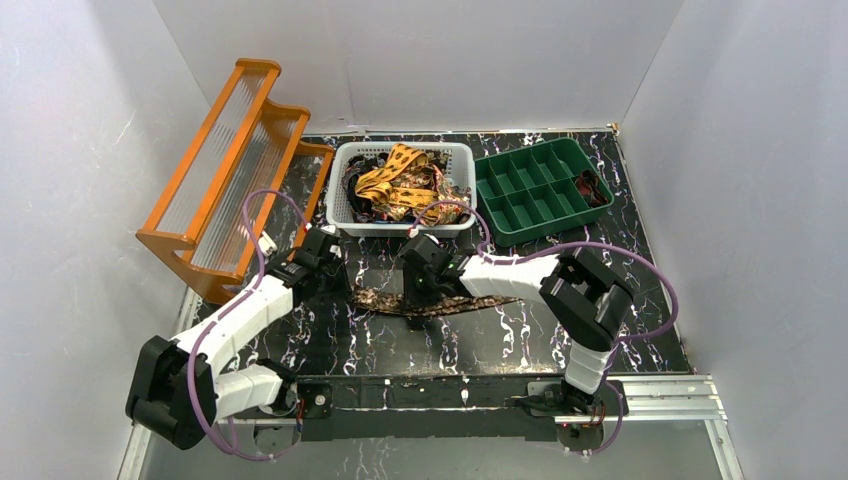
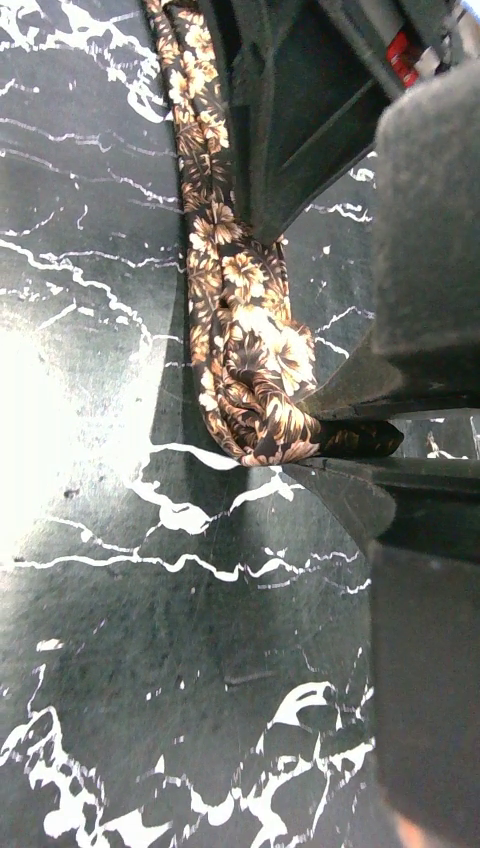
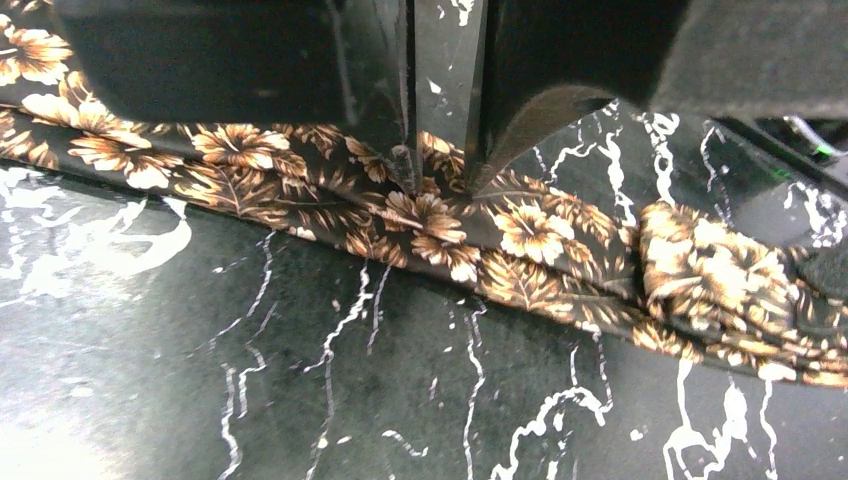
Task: Roll the ties
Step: Roll the tie into the bin.
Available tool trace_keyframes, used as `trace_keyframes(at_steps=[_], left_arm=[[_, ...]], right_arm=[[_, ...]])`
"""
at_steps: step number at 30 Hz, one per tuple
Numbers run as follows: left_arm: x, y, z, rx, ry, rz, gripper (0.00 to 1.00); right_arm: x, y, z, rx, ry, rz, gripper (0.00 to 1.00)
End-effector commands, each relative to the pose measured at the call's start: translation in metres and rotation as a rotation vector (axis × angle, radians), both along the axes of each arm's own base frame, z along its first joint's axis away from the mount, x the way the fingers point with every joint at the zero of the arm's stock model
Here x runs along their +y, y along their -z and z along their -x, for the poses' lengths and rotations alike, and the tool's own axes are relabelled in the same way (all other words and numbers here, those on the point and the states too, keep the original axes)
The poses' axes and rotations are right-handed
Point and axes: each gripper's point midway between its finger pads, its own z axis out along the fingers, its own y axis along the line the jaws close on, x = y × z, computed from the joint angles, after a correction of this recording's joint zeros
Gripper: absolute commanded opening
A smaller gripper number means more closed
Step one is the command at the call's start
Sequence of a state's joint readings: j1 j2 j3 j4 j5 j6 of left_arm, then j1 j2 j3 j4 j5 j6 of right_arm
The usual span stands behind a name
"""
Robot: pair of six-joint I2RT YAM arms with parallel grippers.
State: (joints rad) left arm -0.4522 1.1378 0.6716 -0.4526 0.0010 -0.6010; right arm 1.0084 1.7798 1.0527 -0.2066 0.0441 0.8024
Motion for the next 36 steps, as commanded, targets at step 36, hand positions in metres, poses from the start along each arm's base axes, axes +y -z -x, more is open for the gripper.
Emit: trace_keyframes(at_steps=[36], left_arm=[[-0.02, -0.032, -0.02, -0.176, 0.084, -0.627, 0.0]], right_arm=[[-0.119, -0.126, -0.022, -0.228, 0.454, -0.255, 0.56]])
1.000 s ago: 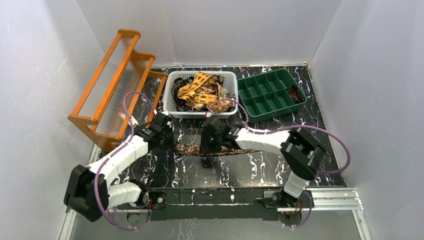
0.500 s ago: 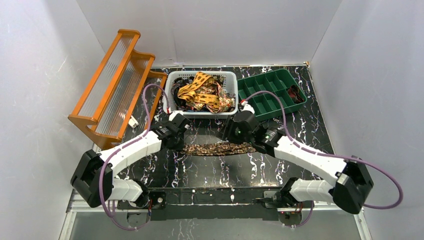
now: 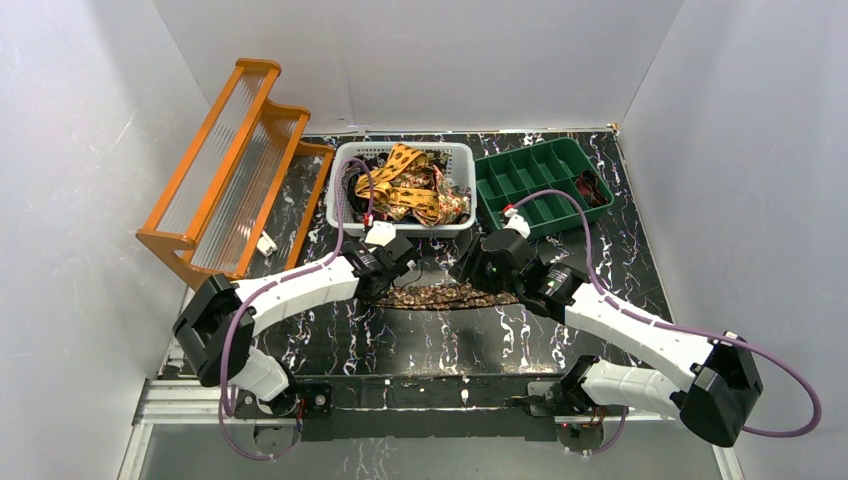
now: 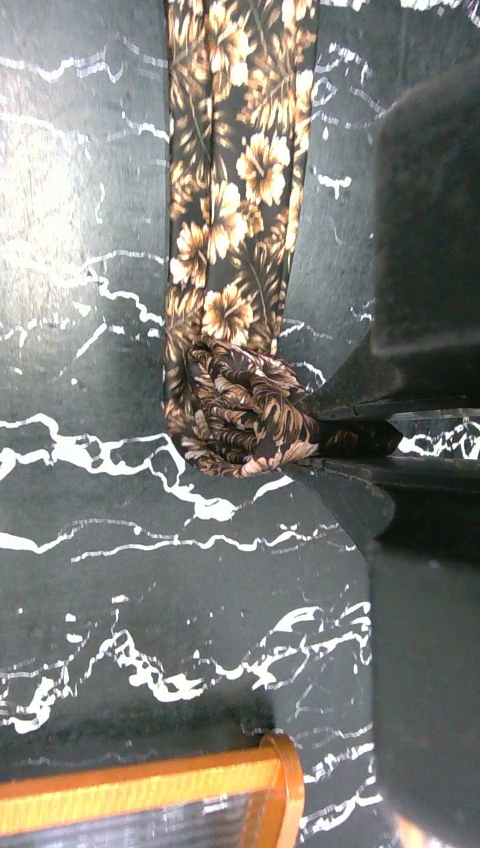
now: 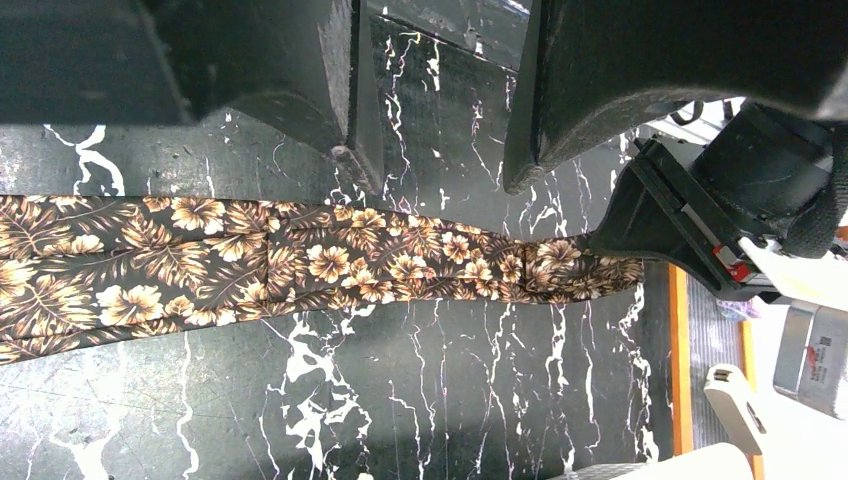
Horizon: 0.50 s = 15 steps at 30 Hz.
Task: Roll the ties
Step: Roll the tie into the bin.
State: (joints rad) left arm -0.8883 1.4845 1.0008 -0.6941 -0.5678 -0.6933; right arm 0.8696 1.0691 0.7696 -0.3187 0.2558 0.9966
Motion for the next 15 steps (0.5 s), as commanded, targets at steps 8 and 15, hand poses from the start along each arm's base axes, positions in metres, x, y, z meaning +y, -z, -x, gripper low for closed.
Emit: trace_keyframes(at_steps=[8, 15], left_arm=[[0.015, -0.015, -0.008, -0.067, -0.021, -0.189, 0.0], [-0.01, -0.003, -0.009, -0.066, 0.02, -0.226, 0.0]], right_arm=[[-0.003, 0.004, 0.001, 0.011, 0.011, -0.011, 0.57], [-0.006, 0.003, 0.001, 0.013, 0.023, -0.013, 0.59]])
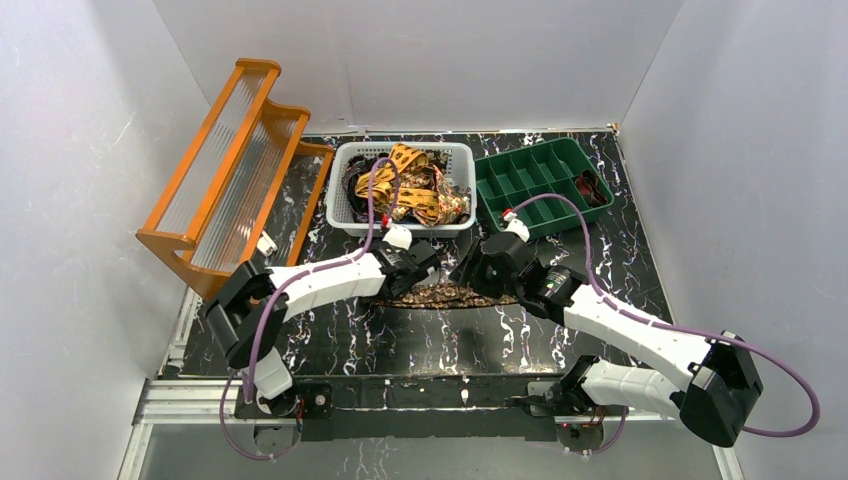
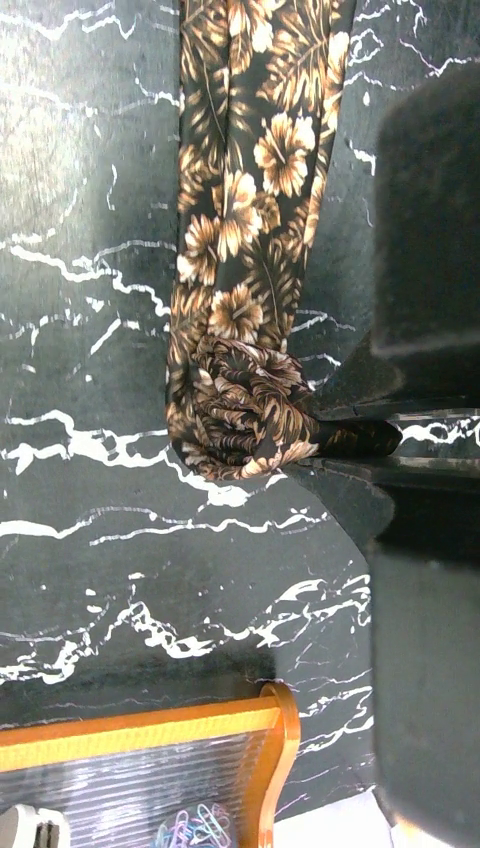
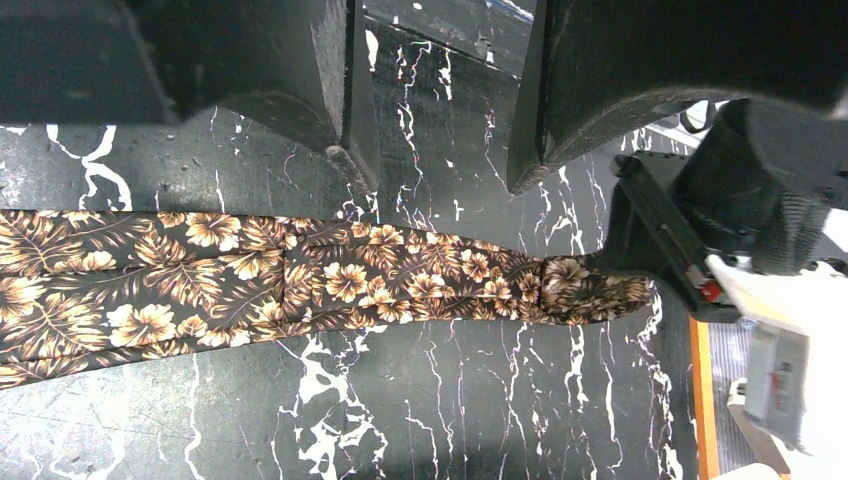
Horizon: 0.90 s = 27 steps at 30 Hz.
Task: Roll the ties
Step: Roll the tie into the bin.
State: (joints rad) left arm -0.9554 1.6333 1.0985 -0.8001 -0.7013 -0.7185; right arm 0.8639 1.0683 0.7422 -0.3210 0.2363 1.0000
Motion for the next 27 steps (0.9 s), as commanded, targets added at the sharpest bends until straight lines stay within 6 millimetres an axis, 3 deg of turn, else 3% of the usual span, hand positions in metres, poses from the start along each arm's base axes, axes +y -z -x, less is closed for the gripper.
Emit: trace_keyframes(at_steps=[1, 6, 13, 16, 21, 23, 27], left_arm=[[-0.011, -0.003, -0.005, -0.049, 0.007, -0.047, 0.0], [-0.027, 0.005, -0.002, -0.045, 0.019, -0.06, 0.03], [-0.063, 0.024, 0.0, 0.011, 0.035, 0.07, 0.24], [-0.087, 0.03, 0.002, 0.041, 0.06, 0.188, 0.4], [-0.111, 0.036, 0.006, 0.087, 0.091, 0.294, 0.46], [-0.115, 0.034, 0.005, 0.086, 0.09, 0.316, 0.48], [-0.121, 0.006, -0.001, 0.03, 0.094, 0.39, 0.55]], right_arm=[[-0.004, -0.009, -0.005, -0.02, 0.035, -0.024, 0.59], [-0.014, -0.011, -0.005, -0.032, 0.066, -0.001, 0.66], [-0.028, -0.005, -0.002, -0.029, 0.1, 0.016, 0.72], [-0.033, -0.002, 0.0, -0.024, 0.11, 0.025, 0.74], [-0.039, 0.003, 0.003, -0.007, 0.113, 0.041, 0.76], [-0.038, 0.004, 0.004, 0.0, 0.103, 0.038, 0.77], [-0.029, 0.007, 0.007, 0.01, 0.06, 0.019, 0.78]])
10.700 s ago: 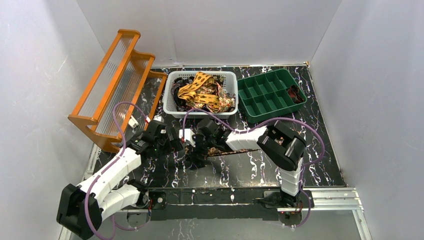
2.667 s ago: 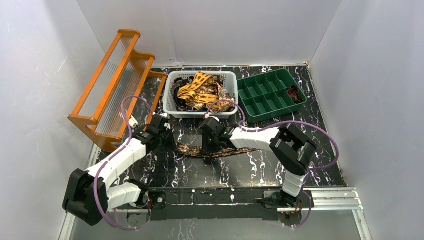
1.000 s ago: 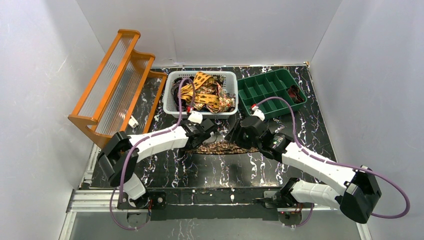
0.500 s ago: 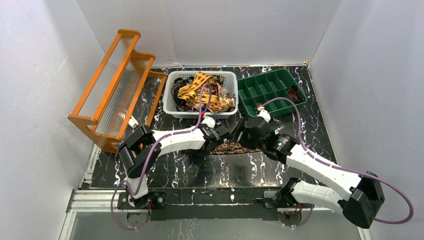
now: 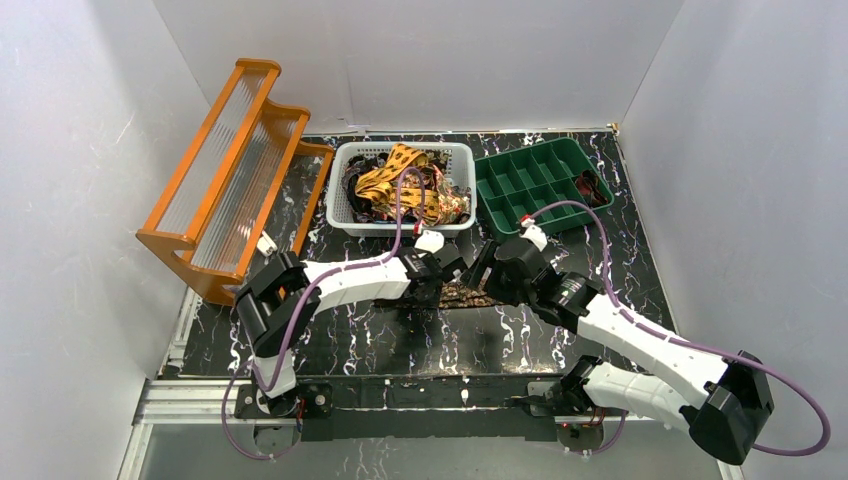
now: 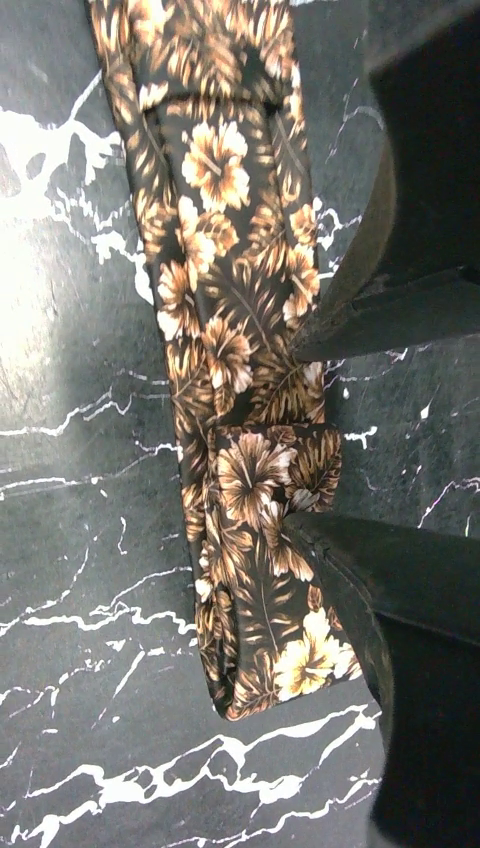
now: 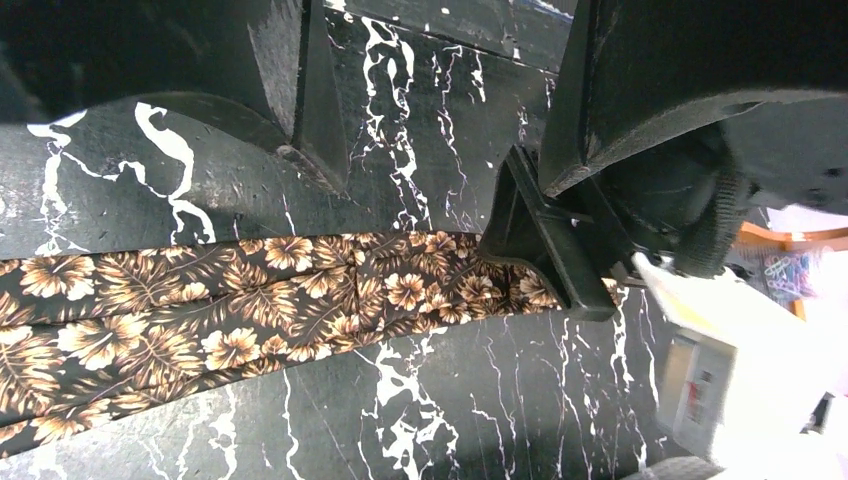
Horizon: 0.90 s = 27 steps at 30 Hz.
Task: Roll the ties
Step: Roll the tie into the bin.
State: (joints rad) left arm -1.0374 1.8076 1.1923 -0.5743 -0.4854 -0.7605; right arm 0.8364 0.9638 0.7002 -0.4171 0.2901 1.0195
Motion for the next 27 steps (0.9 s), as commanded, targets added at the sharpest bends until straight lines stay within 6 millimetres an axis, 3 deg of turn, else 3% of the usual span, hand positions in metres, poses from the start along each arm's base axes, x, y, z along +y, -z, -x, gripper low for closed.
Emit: trace_keyframes(at_steps=[1, 4, 8, 12, 16, 19, 23, 27], left_arm=[[-0.017, -0.043, -0.009, -0.071, -0.006, 0.149, 0.56], [-0.008, -0.066, -0.01, -0.113, -0.017, 0.197, 0.61], [0.021, -0.083, -0.007, -0.143, -0.051, 0.24, 0.68], [0.072, -0.078, -0.006, -0.129, -0.147, 0.26, 0.72], [0.106, -0.065, 0.0, -0.08, -0.211, 0.31, 0.76], [0.121, -0.056, 0.006, -0.049, -0.251, 0.347, 0.79], [0.137, -0.046, 0.013, -0.007, -0.307, 0.395, 0.81], [0.141, -0.042, 0.016, 0.026, -0.325, 0.45, 0.83]], right_arm=[[0.007, 0.003, 0.002, 0.005, -0.036, -0.026, 0.79], [0.021, -0.001, 0.0, -0.033, -0.123, -0.054, 0.81], [0.047, -0.011, -0.007, -0.133, -0.28, -0.072, 0.84], [0.087, -0.019, -0.01, -0.303, -0.571, -0.082, 0.88], [0.127, -0.015, -0.012, -0.535, -0.845, -0.004, 0.96], [0.155, -0.009, -0.012, -0.71, -0.999, 0.089, 0.99], [0.179, 0.002, -0.017, -0.798, -1.124, 0.141, 0.99], [0.191, 0.011, -0.021, -0.883, -1.19, 0.182, 0.99]])
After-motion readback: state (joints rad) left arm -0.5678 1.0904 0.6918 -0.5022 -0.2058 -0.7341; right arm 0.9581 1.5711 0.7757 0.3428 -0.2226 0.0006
